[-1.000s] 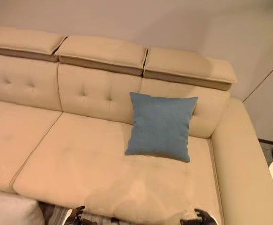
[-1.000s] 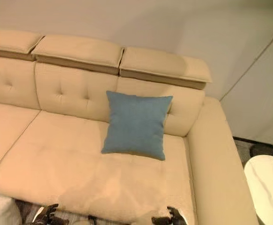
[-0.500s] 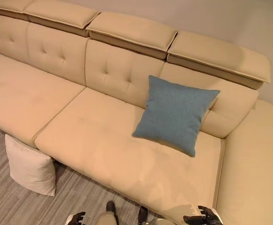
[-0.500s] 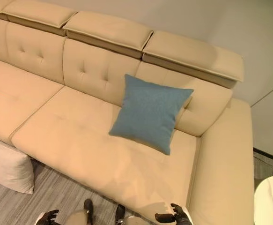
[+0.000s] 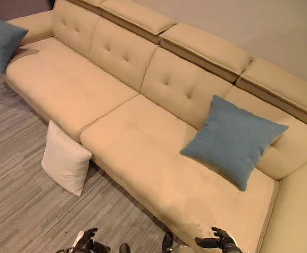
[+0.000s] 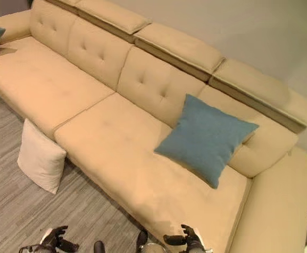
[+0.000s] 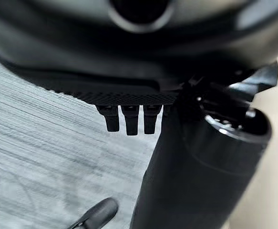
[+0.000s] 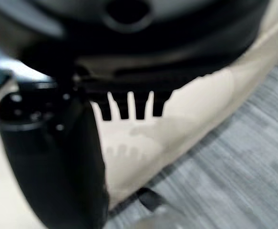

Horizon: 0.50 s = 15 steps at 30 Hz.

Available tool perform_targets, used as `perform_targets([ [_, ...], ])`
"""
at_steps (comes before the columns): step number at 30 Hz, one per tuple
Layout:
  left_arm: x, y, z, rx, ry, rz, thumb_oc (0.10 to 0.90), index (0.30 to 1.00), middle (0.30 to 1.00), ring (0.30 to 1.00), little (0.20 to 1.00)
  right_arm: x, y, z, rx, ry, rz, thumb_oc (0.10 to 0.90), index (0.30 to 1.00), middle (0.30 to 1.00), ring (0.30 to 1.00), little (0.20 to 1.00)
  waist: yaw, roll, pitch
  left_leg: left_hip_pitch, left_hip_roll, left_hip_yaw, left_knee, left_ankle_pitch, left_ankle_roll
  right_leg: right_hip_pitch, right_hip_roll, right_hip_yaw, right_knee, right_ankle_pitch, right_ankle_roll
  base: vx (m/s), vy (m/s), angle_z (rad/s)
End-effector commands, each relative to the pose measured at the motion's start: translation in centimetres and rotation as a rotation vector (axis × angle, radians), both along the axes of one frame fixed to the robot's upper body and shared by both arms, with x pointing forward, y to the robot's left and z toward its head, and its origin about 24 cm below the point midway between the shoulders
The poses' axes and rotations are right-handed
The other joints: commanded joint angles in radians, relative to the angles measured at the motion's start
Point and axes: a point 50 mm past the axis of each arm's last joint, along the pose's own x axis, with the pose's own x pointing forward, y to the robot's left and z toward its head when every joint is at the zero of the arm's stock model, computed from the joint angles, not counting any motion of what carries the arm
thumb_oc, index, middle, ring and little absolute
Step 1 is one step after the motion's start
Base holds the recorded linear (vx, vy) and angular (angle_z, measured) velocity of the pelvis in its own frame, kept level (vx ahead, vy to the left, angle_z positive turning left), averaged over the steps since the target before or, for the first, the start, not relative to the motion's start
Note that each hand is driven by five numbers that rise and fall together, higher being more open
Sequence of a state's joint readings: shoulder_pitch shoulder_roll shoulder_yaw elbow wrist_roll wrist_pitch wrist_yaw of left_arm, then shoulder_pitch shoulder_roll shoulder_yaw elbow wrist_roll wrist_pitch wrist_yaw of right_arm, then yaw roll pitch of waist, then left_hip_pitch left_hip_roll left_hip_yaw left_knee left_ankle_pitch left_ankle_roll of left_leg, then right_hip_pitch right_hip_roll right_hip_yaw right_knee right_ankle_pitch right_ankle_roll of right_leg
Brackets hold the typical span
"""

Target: Pick up all the scattered cushions and arrange them neatly on the sofa.

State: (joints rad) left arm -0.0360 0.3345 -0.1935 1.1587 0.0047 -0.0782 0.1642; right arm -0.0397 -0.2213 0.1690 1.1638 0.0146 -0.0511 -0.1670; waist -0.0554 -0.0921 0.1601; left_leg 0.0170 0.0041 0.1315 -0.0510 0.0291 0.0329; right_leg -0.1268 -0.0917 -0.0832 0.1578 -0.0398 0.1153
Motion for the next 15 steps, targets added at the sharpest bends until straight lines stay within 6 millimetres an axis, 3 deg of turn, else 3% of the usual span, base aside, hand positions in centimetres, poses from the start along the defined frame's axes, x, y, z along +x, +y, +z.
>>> perform_targets([
  [1,0.9,0.8,0.8,0.032,-0.07,-0.011,0.8,0.9,0.9,0.9,0.9,2.2,-1.3,1.3,-0.048,-0.094,0.012,0.8,0.9,0.9,0.9,0.9,-0.012,-0.002,-0.001,-0.038,0.003,-0.03,0.01,-0.051,-0.059,0.04,0.075,0.07,-0.04,-0.017,0.009,-0.02,-0.054,1.11],
  [5,0.9,0.6,0.7,0.021,-0.079,0.015,0.8,0.9,0.9,0.9,0.9,2.6,-0.9,1.3,-0.051,-0.091,0.054,0.8,0.9,0.9,0.9,0.9,0.007,-0.003,-0.01,-0.052,-0.005,-0.067,0.0,-0.031,-0.062,0.059,0.077,0.067,-0.084,-0.022,-0.008,-0.03,-0.087,0.53],
  [7,1.6,-0.2,0.8,0.002,-0.106,0.002,0.8,0.9,0.9,0.9,0.9,2.9,-1.0,1.5,-0.075,-0.093,0.091,0.8,0.9,0.9,0.9,0.9,0.024,-0.003,0.01,-0.126,-0.018,-0.104,0.044,-0.014,-0.08,0.067,0.073,0.062,-0.128,-0.029,-0.024,-0.18,-0.105,0.64],
  [9,2.2,-0.9,0.8,-0.014,-0.118,-0.013,0.8,0.9,0.9,0.9,0.9,3.2,-1.7,1.8,-0.095,-0.107,0.087,0.8,0.9,0.9,0.9,0.9,0.017,0.002,0.029,-0.18,-0.011,-0.064,0.089,-0.005,-0.089,0.062,0.054,0.01,-0.137,-0.028,-0.023,-0.21,-0.063,1.44],
  [11,1.9,-1.3,0.5,-0.026,-0.105,-0.014,0.8,0.9,0.9,0.9,0.9,2.9,-2.1,1.8,-0.115,-0.095,0.094,0.8,0.9,0.9,0.9,0.9,-0.002,0.013,0.029,-0.177,0.041,0.085,0.095,-0.003,-0.087,0.068,0.031,-0.08,-0.146,-0.024,-0.019,-0.14,-0.025,1.42],
  [12,1.6,-1.3,0.4,-0.026,-0.095,-0.016,0.8,0.9,0.9,0.9,0.9,2.7,-2.1,1.7,-0.127,-0.082,0.106,0.8,0.9,0.9,0.9,0.9,-0.004,0.013,0.023,-0.169,0.06,0.124,0.096,-0.004,-0.088,0.072,0.026,-0.106,-0.151,-0.022,-0.018,-0.05,0.001,1.74],
  [13,1.6,-1.3,0.4,-0.026,-0.095,-0.016,0.8,0.9,0.9,0.9,0.9,2.7,-2.1,1.7,-0.127,-0.082,0.107,0.8,0.9,0.9,0.9,0.9,-0.004,0.014,0.023,-0.169,0.06,0.124,0.098,-0.005,-0.089,0.073,0.026,-0.107,-0.152,-0.022,-0.018,0.02,0.016,1.7],
  [15,-0.5,-0.8,-0.3,0.001,-0.02,-0.004,0.8,0.9,0.9,0.9,0.9,1.8,-1.8,1.1,-0.145,-0.034,0.147,0.8,0.9,0.9,0.9,0.9,0.012,-0.014,0.018,-0.153,0.076,0.079,0.149,-0.043,-0.095,0.102,0.012,-0.139,-0.158,-0.014,-0.021,0.09,0.021,0.62],
])
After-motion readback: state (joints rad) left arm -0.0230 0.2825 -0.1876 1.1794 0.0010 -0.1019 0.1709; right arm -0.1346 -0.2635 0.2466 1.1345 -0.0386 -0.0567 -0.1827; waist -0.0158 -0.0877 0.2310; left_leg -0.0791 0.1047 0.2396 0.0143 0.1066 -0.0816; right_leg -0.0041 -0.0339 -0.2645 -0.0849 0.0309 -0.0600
